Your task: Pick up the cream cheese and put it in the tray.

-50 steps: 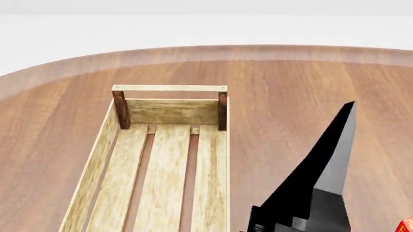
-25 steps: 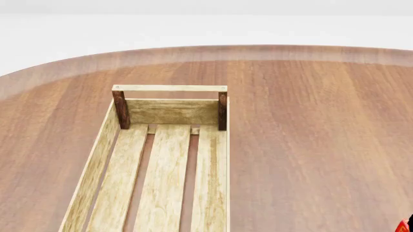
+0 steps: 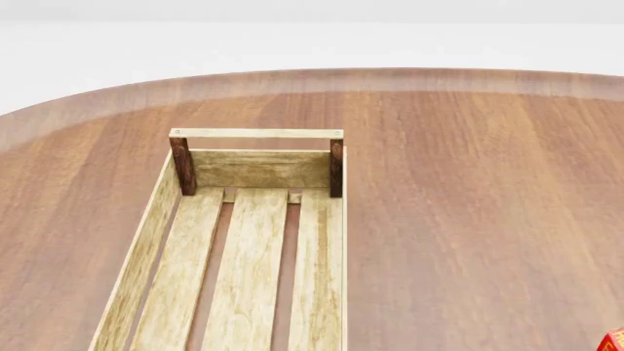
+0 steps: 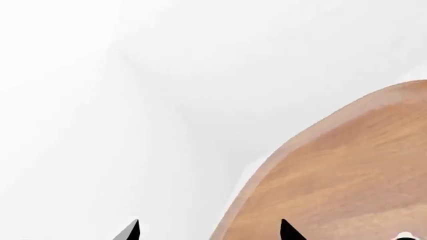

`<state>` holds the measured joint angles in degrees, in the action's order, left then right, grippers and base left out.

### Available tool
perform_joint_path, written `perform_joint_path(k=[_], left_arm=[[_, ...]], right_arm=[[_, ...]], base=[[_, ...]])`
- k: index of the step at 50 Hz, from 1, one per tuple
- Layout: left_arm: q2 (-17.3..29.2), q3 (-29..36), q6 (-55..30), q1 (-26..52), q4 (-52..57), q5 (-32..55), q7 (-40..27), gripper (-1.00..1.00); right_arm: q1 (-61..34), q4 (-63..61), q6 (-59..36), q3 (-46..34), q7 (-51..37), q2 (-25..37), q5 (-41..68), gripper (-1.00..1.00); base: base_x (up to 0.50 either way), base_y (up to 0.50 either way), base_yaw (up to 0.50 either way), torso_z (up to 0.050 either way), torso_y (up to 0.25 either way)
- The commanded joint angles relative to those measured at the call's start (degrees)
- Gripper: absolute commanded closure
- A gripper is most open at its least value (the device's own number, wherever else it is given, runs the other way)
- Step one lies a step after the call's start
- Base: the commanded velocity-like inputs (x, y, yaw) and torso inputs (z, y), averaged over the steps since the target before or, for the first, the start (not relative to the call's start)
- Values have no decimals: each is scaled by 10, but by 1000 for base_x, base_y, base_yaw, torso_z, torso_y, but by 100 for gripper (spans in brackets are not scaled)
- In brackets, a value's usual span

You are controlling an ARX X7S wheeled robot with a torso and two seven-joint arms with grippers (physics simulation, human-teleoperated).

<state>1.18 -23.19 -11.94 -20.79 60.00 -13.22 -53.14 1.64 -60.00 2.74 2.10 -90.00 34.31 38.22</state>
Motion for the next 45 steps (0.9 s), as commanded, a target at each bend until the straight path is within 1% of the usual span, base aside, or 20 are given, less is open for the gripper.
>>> perform_joint_path(k=[1, 10, 15, 22, 23, 25, 26, 27, 28, 29, 30, 32, 35, 36, 38, 39, 40, 41, 43, 45], left_arm=[[-12, -16, 25, -1, 0, 5, 16, -100], [-12, -17, 25, -1, 0, 5, 15, -100], [-12, -17, 24, -1, 0, 5, 16, -100], [-12, -15, 22, 1, 0, 4, 16, -100], [-12, -15, 21, 1, 0, 4, 16, -100], [-12, -14, 18, 4, 0, 2, 17, -100], [-12, -13, 17, 6, 0, 1, 18, -100], [-12, -13, 16, 6, 0, 1, 18, -100], [-12, -13, 16, 7, 0, 1, 19, -100], [-12, -12, 14, 8, 0, -1, 19, -100], [-12, -12, 15, 8, 0, 0, 19, -100], [-12, -13, 18, 5, 0, 1, 18, -100], [-12, -17, 23, 1, 0, 6, 16, -100], [-12, -16, 21, 3, 0, 4, 17, -100], [-12, -16, 20, 4, 0, 3, 18, -100], [-12, -16, 20, 3, 0, 3, 17, -100], [-12, -17, 22, 1, 0, 5, 16, -100], [-12, -19, 24, -1, 0, 6, 15, -100], [-12, -20, 26, -2, 0, 8, 14, -100], [-12, -18, 25, 0, 0, 6, 16, -100]], right_arm=[[27, 0, 27, 74, 0, -66, 45, -100], [36, 0, 31, 84, 0, -75, 98, -100], [40, 0, 44, 62, 0, -51, 106, -100], [34, 0, -3, 82, 0, -75, 88, -100], [32, 0, 8, 74, 0, -74, 79, -100], [28, 0, 63, 28, 2, -36, 58, -100], [26, 0, 67, 26, 1, -37, 50, -100], [24, 0, 44, 37, 1, -44, 53, -100], [24, 0, 4, 61, 0, -65, 68, -100], [16, 0, 18, 46, 1, -58, 85, -100], [17, 0, -17, 68, 0, -77, 88, -100], [10, 0, -10, 61, 1, -73, 90, -100], [5, 0, -36, 80, 1, -93, 105, -100], [1, 0, -79, 104, 0, -115, 119, -100], [-8, 0, -116, 125, 0, -130, 133, -100], [-15, 0, -164, 151, 0, -148, 145, -100], [-33, 0, -250, 199, 0, -185, 165, -100], [-47, 0, -283, 216, 0, -192, 176, -100], [-55, 0, -310, 240, 0, -208, 196, -100], [-57, 0, -312, 243, 0, -209, 195, -100]], base=[[0, 0, 0, 0, 0], [0, 0, 0, 0, 0], [0, 0, 0, 0, 0], [0, 0, 0, 0, 0], [0, 0, 0, 0, 0], [0, 0, 0, 0, 0], [0, 0, 0, 0, 0], [0, 0, 0, 0, 0], [0, 0, 0, 0, 0], [0, 0, 0, 0, 0], [0, 0, 0, 0, 0], [0, 0, 0, 0, 0], [0, 0, 0, 0, 0], [0, 0, 0, 0, 0], [0, 0, 0, 0, 0], [0, 0, 0, 0, 0], [0, 0, 0, 0, 0], [0, 0, 0, 0, 0], [0, 0, 0, 0, 0], [0, 0, 0, 0, 0]])
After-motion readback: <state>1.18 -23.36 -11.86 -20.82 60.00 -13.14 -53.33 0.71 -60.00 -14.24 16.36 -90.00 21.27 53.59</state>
